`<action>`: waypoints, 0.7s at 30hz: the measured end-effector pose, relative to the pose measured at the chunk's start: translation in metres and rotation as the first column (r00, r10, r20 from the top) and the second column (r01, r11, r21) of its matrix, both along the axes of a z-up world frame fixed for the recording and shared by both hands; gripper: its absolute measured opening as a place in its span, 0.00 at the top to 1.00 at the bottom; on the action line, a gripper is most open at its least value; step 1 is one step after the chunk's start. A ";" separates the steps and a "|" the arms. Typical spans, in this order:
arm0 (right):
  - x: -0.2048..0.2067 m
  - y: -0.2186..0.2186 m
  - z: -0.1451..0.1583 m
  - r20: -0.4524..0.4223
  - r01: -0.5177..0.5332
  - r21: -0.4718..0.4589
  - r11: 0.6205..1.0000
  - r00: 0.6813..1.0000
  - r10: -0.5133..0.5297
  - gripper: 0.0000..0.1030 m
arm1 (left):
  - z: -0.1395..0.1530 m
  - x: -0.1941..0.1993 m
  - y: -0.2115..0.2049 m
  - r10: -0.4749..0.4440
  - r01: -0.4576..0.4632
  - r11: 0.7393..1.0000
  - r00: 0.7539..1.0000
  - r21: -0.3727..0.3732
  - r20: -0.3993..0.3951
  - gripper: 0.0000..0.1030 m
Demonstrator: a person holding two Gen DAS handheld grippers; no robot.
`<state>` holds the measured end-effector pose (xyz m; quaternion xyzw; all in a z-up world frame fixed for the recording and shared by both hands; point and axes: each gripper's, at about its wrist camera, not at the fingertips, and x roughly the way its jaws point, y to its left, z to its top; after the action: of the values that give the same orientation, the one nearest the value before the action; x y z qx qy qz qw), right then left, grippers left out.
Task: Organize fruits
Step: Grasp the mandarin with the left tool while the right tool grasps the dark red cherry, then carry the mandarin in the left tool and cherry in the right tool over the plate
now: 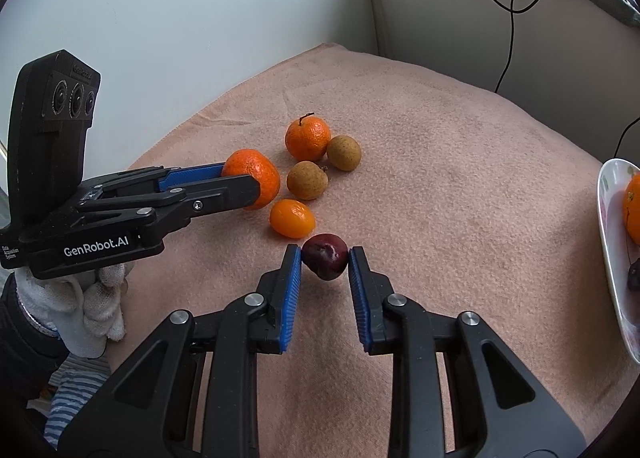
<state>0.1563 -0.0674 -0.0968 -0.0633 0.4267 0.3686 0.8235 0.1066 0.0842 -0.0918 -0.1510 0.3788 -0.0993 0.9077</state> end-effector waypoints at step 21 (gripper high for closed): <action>0.003 -0.107 0.039 0.058 0.219 0.091 0.971 0.973 -0.225 0.75 | 0.034 0.029 -0.061 -0.128 0.130 0.991 0.989 -0.030 0.076 0.65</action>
<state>0.1593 -0.1740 -0.0576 0.0070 0.3871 0.2893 0.8755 0.1354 0.0234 -0.0576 -0.1379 0.3522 -0.1699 0.9100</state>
